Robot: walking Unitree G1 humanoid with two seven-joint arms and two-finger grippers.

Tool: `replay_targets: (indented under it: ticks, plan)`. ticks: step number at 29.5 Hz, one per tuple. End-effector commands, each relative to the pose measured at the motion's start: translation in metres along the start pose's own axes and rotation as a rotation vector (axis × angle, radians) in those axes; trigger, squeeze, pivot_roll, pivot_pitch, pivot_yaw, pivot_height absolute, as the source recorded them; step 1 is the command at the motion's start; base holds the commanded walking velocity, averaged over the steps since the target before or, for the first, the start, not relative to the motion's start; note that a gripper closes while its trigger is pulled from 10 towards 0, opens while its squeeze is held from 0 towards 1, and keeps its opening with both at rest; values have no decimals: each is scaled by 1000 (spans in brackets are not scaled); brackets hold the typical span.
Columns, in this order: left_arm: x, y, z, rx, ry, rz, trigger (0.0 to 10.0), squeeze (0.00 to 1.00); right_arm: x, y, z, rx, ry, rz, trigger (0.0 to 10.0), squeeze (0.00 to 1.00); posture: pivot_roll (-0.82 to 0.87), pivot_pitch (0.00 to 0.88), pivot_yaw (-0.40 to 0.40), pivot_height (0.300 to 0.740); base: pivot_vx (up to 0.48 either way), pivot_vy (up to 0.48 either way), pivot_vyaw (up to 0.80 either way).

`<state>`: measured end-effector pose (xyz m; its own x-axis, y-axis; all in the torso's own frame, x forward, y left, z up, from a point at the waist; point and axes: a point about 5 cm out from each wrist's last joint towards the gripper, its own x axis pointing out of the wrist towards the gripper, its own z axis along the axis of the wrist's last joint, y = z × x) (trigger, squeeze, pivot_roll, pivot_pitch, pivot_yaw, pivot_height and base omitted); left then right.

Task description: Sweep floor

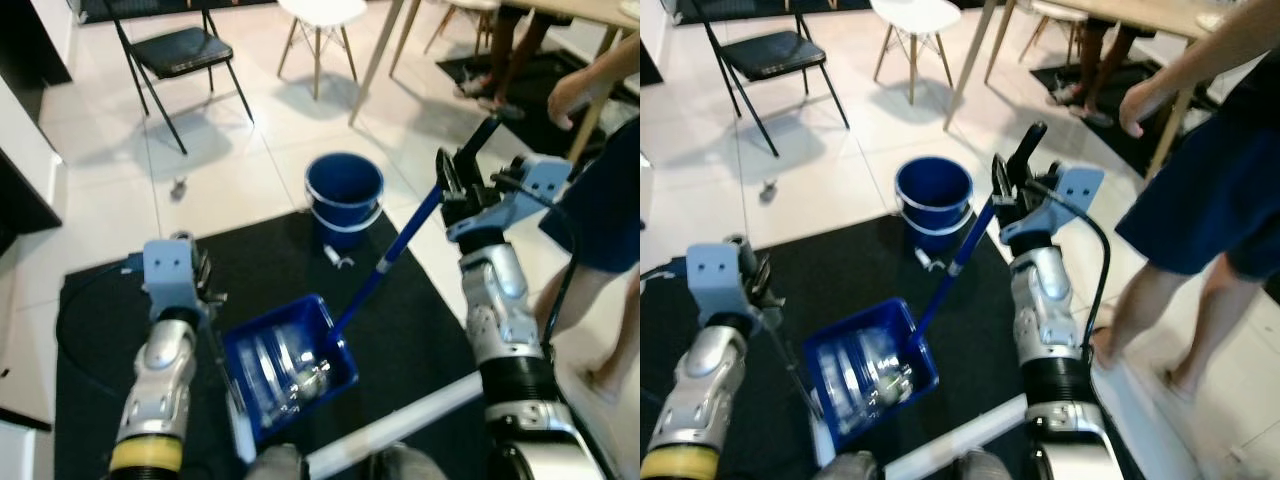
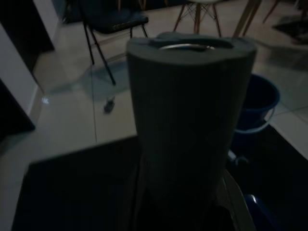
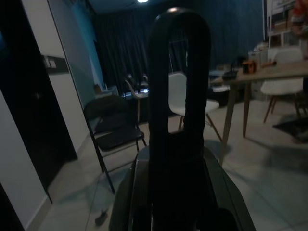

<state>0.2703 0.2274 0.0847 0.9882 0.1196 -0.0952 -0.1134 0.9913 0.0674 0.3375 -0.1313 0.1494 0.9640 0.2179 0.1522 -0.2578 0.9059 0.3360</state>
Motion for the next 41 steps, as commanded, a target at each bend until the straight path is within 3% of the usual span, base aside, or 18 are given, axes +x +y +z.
replay_targets:
  ticks: [1,41]
  plan:
    - [0,-1,2,7,-12,-5,10000,0,1,-1,6,9,-29,-6,10000,0,124,46,-16,740,356,0,0]
    - [1,-4,2,5,-13,-9,10000,0,0,-3,7,24,-29,-15,10000,0,120,45,-18,740,349,0,0]
